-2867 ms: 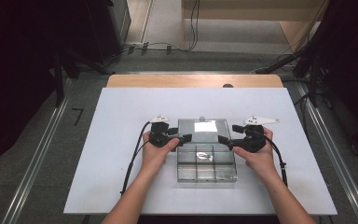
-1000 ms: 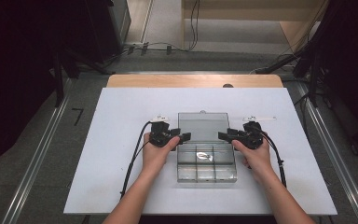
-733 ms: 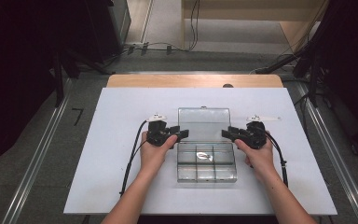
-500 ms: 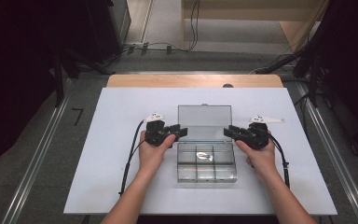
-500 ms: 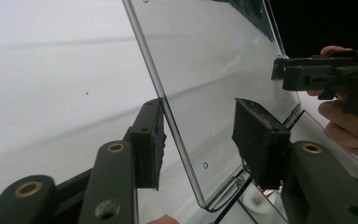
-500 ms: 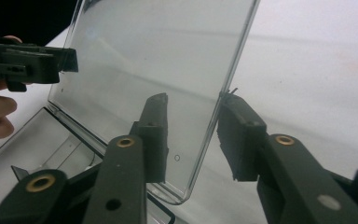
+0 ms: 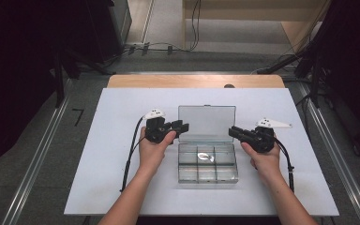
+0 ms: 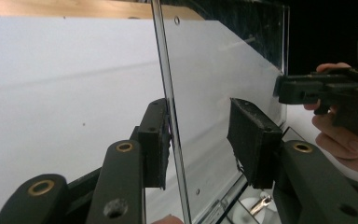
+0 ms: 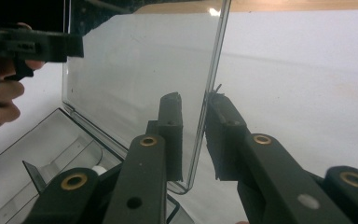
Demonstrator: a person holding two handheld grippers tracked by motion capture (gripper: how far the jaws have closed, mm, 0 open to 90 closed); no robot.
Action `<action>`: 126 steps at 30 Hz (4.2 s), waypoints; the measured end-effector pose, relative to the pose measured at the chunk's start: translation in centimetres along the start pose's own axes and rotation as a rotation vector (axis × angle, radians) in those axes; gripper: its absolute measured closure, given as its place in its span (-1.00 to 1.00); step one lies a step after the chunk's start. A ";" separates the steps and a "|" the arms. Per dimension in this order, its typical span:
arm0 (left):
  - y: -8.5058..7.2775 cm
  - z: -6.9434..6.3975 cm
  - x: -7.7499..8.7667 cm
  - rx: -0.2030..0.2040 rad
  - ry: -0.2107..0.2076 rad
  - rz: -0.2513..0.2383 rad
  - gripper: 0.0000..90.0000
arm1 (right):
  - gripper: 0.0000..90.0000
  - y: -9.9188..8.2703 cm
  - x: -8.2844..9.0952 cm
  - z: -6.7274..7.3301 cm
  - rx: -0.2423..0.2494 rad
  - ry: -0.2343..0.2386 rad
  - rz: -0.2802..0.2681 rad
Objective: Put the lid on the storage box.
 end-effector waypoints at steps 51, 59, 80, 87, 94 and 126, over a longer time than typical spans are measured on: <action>-1.0 -3.3 2.6 -0.129 -0.080 -0.032 0.20 | 0.37 2.3 3.3 3.7 0.106 0.040 -0.057; -1.5 -3.2 3.4 -0.130 -0.076 -0.038 0.15 | 0.35 1.9 3.6 4.0 0.117 0.046 -0.060; -4.4 -2.8 5.1 -0.140 -0.063 -0.003 0.51 | 0.31 1.3 4.1 4.4 0.124 0.047 -0.067; -5.0 -3.5 4.7 -0.156 -0.106 0.030 0.77 | 0.29 1.0 4.4 4.5 0.132 0.047 -0.066; -5.1 -3.8 4.6 -0.158 -0.128 0.037 0.98 | 0.25 0.5 4.7 4.7 0.140 0.051 -0.063; -6.5 -4.6 4.8 -0.146 -0.171 0.054 0.99 | 0.43 -3.5 7.8 4.2 0.154 0.047 -0.015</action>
Point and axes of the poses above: each handheld gripper's, and its own axes: x roughly backward along the jaws, y roughly out of its top, z roughly to its left, the point moved 9 cm from there along -x, roughly forward along the jaws, and after that the axes turned 3 degrees about -y, right-handed, at the moved point
